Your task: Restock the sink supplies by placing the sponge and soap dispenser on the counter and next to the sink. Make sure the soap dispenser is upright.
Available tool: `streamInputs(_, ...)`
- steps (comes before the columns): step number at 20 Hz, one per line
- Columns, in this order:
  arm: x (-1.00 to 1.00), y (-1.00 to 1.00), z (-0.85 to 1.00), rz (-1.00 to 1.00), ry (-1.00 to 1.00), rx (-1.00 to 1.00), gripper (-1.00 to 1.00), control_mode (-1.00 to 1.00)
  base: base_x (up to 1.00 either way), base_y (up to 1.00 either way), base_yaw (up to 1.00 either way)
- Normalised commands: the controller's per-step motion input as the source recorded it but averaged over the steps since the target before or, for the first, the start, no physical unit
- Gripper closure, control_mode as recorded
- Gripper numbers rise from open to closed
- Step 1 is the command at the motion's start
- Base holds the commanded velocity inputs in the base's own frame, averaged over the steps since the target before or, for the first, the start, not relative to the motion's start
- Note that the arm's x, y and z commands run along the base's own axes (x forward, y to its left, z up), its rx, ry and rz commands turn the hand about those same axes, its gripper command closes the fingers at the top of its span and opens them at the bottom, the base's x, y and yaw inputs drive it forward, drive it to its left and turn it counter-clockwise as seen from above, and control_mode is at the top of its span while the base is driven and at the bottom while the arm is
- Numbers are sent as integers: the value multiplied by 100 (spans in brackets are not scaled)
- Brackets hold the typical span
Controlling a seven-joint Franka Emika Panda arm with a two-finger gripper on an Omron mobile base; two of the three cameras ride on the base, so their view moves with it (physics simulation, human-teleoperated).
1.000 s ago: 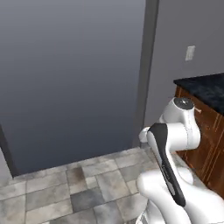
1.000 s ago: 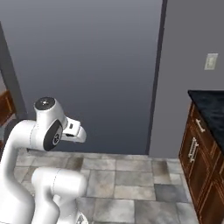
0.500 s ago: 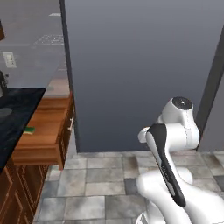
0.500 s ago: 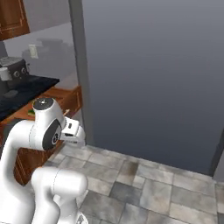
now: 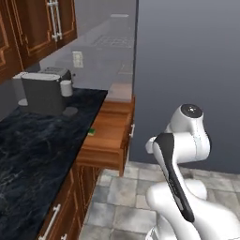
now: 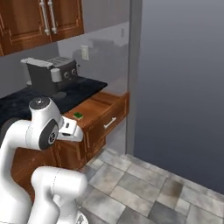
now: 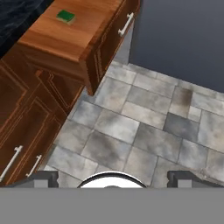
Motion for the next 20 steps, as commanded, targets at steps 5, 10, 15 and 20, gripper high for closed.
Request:
streamInputs(5, 0, 0, 0, 0, 0, 0, -100, 100, 32, -20, 49)
streamInputs(10, 0, 0, 0, 0, 0, 0, -100, 100, 43, -11, 41)
streamInputs(15, 0, 0, 0, 0, 0, 0, -100, 100, 48, 0, 21)
streamInputs(20, 0, 0, 0, 0, 0, 0, -100, 100, 43, 34, 14)
